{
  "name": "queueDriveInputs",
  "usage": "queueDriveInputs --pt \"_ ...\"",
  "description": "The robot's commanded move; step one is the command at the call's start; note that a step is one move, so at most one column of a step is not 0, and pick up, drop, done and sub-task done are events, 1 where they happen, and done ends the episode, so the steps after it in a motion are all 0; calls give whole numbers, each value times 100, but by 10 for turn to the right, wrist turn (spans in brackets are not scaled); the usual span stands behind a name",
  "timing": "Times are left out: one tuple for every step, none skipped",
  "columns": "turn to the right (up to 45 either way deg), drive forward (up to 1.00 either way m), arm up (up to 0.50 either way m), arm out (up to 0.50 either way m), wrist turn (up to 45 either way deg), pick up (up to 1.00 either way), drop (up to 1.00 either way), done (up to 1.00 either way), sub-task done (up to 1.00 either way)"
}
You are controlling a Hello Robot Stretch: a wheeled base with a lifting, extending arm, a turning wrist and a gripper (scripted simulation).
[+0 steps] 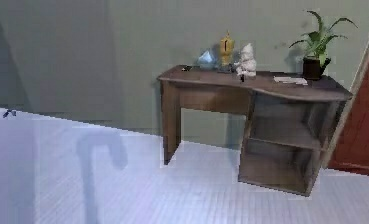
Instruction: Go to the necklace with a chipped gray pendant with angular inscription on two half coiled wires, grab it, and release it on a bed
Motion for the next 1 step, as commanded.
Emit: queueDriveInputs --pt "30 0 0 0 0 0 0 0 0"
